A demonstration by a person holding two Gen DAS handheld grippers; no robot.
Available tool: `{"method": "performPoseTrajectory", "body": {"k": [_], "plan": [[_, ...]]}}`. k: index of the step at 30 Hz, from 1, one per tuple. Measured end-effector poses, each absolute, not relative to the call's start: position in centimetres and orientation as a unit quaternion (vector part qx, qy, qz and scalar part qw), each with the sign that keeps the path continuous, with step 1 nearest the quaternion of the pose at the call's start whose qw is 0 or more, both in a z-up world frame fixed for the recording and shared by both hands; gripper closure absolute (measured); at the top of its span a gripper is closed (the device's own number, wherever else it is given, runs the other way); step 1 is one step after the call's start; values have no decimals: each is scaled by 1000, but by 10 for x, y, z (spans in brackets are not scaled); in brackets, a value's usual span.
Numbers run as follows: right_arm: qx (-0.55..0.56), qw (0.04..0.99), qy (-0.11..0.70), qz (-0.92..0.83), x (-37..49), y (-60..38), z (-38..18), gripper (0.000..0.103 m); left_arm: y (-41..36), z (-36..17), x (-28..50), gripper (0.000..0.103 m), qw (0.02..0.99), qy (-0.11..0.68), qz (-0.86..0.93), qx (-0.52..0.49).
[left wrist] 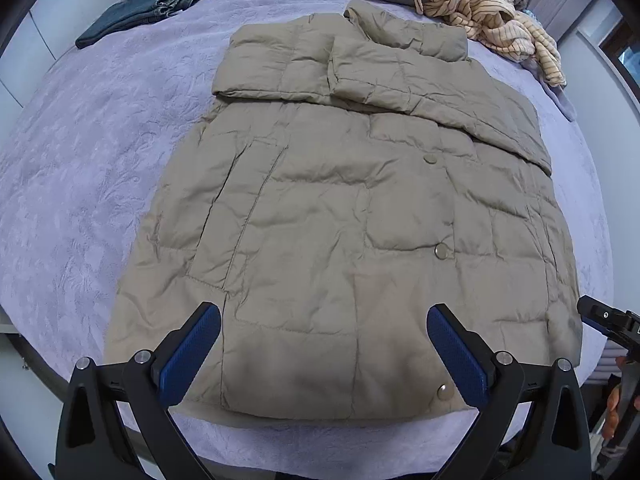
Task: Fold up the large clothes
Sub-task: 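Open both tools and lift them away from the folded jacket, then grasp the jacket hem with both tools and lift it toward the collar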
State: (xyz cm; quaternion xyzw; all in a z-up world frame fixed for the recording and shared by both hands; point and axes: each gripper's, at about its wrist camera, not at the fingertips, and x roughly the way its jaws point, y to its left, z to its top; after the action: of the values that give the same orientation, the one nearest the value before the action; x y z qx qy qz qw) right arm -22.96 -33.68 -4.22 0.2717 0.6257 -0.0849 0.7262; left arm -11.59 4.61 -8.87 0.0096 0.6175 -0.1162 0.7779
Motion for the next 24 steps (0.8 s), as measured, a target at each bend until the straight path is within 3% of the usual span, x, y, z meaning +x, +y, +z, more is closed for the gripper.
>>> {"method": "performPoseTrajectory", "body": {"k": [9, 24], "plan": [[317, 704, 623, -123, -274, -306, -55, 15, 82, -108, -137, 0, 759, 635, -139, 27], [467, 678, 547, -156, -329, -321, -76, 14, 149, -123, -150, 0, 734, 646, -175, -111]]}}
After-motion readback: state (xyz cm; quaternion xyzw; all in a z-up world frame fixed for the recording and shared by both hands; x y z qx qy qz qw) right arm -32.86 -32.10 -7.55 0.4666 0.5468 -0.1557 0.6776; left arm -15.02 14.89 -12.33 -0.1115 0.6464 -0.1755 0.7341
